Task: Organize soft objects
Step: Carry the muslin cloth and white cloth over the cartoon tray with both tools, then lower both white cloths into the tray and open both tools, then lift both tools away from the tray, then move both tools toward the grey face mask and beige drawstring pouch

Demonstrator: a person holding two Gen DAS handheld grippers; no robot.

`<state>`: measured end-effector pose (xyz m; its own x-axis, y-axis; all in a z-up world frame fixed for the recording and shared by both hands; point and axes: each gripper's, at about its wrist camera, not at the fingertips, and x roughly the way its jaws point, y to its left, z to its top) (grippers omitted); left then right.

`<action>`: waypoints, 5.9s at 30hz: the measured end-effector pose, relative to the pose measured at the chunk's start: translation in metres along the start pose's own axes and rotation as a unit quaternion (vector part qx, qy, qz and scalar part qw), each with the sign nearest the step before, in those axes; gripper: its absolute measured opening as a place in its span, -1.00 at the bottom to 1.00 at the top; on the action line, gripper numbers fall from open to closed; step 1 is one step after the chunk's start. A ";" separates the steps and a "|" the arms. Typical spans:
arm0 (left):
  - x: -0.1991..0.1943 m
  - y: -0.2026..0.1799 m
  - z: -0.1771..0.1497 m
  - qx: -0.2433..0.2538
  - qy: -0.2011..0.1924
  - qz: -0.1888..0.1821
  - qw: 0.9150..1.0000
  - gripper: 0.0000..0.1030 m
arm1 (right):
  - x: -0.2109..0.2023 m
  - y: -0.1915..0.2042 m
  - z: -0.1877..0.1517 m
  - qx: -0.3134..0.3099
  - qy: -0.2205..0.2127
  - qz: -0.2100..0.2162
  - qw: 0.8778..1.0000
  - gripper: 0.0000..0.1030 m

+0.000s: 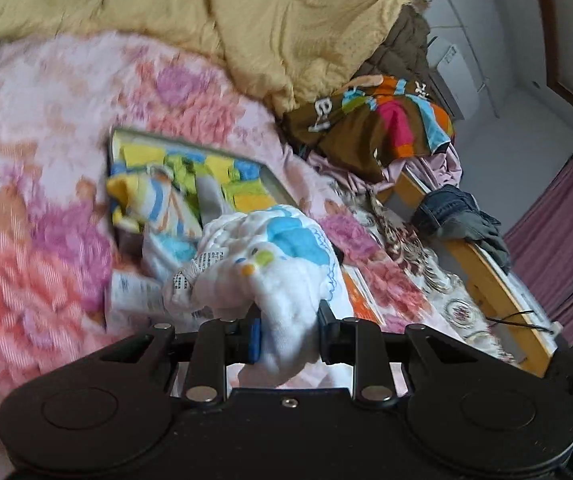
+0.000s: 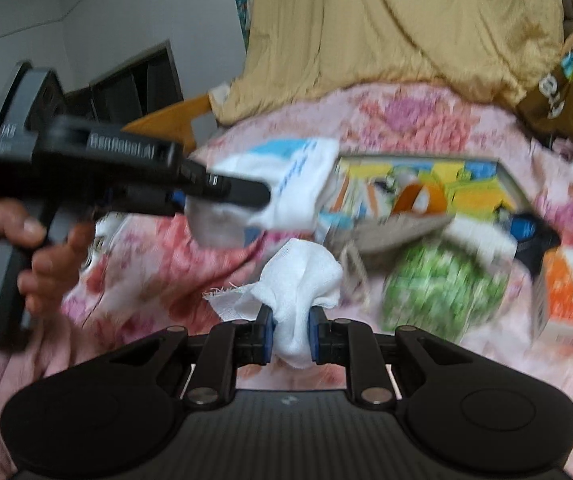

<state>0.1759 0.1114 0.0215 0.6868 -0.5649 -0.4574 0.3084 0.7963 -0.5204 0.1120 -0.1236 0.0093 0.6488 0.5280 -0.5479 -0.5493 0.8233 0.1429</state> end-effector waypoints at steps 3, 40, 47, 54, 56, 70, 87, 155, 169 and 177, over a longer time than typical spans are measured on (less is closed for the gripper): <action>0.004 -0.001 0.005 0.007 -0.019 0.014 1.000 -0.45 | 0.005 -0.012 0.015 -0.006 -0.015 -0.008 1.000 -0.63; 0.162 0.042 0.072 0.029 -0.118 0.158 0.980 -0.45 | 0.137 -0.157 0.118 0.083 -0.114 -0.115 0.983 -0.62; 0.184 0.060 0.076 0.017 -0.092 0.161 0.983 -0.45 | 0.158 -0.171 0.116 0.089 -0.091 -0.125 0.984 -0.62; 0.196 0.065 0.074 0.027 -0.059 0.166 0.984 -0.45 | 0.178 -0.174 0.114 0.084 -0.061 -0.133 0.986 -0.62; 0.198 0.065 0.073 0.030 -0.051 0.168 0.984 -0.45 | 0.183 -0.174 0.112 0.084 -0.051 -0.135 0.986 -0.61; 0.207 0.068 0.068 0.031 -0.007 0.175 0.984 -0.43 | 0.198 -0.185 0.104 0.099 0.001 -0.149 0.984 -0.58; 0.209 0.064 0.068 0.036 0.008 0.182 0.983 -0.35 | 0.201 -0.187 0.101 0.107 0.016 -0.150 0.983 -0.37; 0.005 -0.050 0.002 0.088 -0.143 0.218 0.961 0.94 | 0.001 -0.091 0.068 0.024 -0.159 -0.147 0.976 0.99; -0.015 -0.046 -0.032 0.042 -0.086 0.232 0.968 0.98 | -0.020 -0.059 0.030 -0.007 -0.125 -0.126 0.984 0.99; -0.016 -0.040 -0.042 -0.001 -0.043 0.241 0.970 0.98 | -0.020 -0.042 0.009 -0.014 -0.080 -0.113 0.990 0.99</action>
<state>0.1248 0.0795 0.0200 0.8027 -0.1074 -0.5866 -0.0632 0.9628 -0.2628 0.1270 -0.1671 0.0215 0.8310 0.3587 -0.4252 -0.3930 0.9195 0.0076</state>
